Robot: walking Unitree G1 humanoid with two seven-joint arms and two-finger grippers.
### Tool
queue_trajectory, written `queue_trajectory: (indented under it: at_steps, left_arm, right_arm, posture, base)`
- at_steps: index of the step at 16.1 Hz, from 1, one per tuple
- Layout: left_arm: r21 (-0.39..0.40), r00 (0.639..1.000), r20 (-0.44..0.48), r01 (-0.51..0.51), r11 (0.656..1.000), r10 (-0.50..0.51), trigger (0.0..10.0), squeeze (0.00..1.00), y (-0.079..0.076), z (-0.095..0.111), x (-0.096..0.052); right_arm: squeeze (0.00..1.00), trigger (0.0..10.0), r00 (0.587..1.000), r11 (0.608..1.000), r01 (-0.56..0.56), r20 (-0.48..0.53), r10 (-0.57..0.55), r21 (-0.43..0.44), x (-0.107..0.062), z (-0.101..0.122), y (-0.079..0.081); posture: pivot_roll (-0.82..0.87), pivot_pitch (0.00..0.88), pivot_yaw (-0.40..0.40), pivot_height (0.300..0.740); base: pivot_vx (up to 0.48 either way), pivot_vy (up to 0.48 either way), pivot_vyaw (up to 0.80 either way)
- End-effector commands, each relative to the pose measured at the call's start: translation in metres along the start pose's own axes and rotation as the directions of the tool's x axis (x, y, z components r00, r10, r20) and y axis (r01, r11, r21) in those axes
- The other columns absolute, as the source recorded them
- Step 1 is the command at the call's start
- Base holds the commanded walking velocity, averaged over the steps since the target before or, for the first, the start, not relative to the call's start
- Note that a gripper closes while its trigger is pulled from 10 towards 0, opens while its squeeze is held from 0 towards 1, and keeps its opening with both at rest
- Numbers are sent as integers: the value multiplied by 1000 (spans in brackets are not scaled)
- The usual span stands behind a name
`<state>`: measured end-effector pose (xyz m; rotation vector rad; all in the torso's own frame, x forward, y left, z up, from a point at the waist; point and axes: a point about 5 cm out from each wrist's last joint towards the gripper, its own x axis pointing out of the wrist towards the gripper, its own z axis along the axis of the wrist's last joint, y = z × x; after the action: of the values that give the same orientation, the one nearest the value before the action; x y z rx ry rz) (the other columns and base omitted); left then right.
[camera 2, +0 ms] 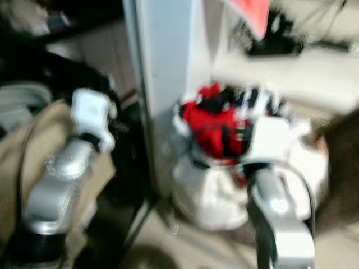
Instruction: Clothes washing
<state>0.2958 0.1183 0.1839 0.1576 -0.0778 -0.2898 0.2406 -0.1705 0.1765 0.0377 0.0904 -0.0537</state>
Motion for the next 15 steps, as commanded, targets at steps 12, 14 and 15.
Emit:
queue_trajectory:
  at_steps: [12, 14, 15]
  left_arm:
    - [-78, 999, 32, -34, 996, 37, 10000, 0, 2, 8, 2]
    - [-82, 999, 33, -36, 996, 39, 10000, 0, 2, 9, 2]
    - [-85, 999, 34, -35, 996, 38, 10000, 0, 2, 9, 2]
  right_arm:
    - [0, 10000, 999, 992, 26, 26, -22, -128, 2, 6, -6]
    - [0, 10000, 999, 991, 24, 25, -20, -131, 2, 6, -6]
    - [0, 10000, 999, 991, 27, 31, -23, -133, 3, 7, -7]
  posture:
    - [-123, 0, 16, 740]
    - [-123, 0, 16, 740]
    - [-121, 0, 12, 740]
  base:
    - [52, -160, 0]
    - [315, 0, 0]
    - [315, 0, 563]
